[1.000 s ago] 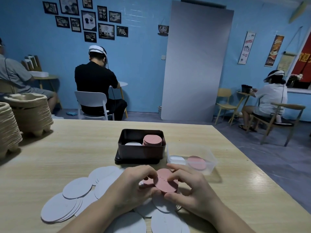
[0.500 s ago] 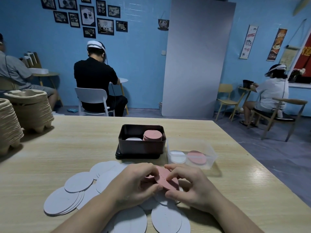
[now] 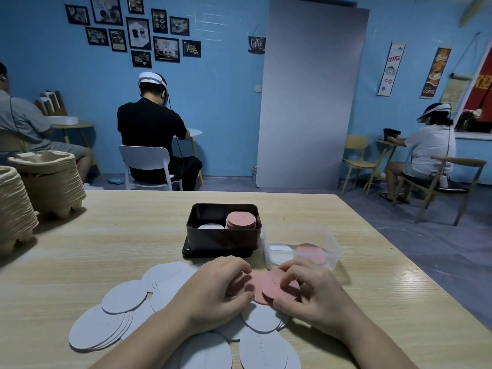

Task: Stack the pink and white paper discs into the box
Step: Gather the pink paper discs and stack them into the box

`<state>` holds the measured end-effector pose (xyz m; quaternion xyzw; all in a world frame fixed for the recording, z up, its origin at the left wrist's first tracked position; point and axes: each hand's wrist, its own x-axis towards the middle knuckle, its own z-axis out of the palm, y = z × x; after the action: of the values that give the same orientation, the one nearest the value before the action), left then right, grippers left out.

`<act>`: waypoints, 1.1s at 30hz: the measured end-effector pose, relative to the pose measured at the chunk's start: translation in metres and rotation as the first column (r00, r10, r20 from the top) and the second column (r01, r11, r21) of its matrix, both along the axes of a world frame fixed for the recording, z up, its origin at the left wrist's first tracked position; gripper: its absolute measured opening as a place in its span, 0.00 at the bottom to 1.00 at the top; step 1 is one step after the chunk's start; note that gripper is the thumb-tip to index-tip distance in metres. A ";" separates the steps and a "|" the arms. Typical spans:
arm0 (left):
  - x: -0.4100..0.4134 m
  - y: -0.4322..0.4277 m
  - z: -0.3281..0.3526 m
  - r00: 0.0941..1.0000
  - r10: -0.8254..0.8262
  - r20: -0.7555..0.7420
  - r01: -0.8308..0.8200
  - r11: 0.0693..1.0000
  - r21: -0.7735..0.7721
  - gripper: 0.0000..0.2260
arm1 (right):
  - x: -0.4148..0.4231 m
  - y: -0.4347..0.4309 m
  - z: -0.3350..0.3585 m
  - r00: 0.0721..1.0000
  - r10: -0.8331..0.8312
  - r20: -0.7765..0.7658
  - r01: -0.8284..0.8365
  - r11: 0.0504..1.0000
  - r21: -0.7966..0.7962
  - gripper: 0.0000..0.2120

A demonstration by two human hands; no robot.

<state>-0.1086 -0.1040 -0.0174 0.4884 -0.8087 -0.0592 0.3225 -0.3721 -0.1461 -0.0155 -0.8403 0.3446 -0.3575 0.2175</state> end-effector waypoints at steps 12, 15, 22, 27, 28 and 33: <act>-0.011 -0.012 0.003 1.000 -0.005 -0.027 0.008 0.996 0.087 0.26 | -0.001 -0.004 -0.003 1.000 0.010 -0.026 -0.011 0.999 -0.034 0.13; 0.006 -0.005 0.005 0.999 0.047 0.003 -0.047 0.999 0.017 0.22 | -0.001 -0.004 -0.004 1.000 0.001 -0.017 -0.002 1.000 -0.014 0.13; 0.012 0.008 0.006 0.987 0.065 -0.146 -0.069 0.997 -0.024 0.15 | 0.006 -0.002 -0.004 0.995 0.012 -0.096 -0.019 0.997 -0.076 0.14; 0.013 0.006 0.002 0.982 0.008 -0.188 -0.004 1.000 0.020 0.16 | 0.020 -0.001 0.003 0.991 0.084 -0.103 -0.090 0.994 -0.058 0.25; 0.013 0.006 0.001 0.980 0.007 -0.201 -0.001 1.000 0.027 0.16 | 0.023 -0.001 0.005 0.988 0.090 -0.125 -0.099 0.993 -0.064 0.27; 0.014 0.004 -0.001 0.967 0.003 -0.255 0.009 0.999 0.046 0.19 | 0.039 -0.009 0.017 0.970 0.160 -0.181 -0.178 0.980 -0.087 0.25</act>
<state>-0.0944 -0.0997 -0.0185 0.4829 -0.7597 -0.1411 0.4121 -0.3331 -0.1549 0.0019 -0.9046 0.2708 -0.2803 0.1729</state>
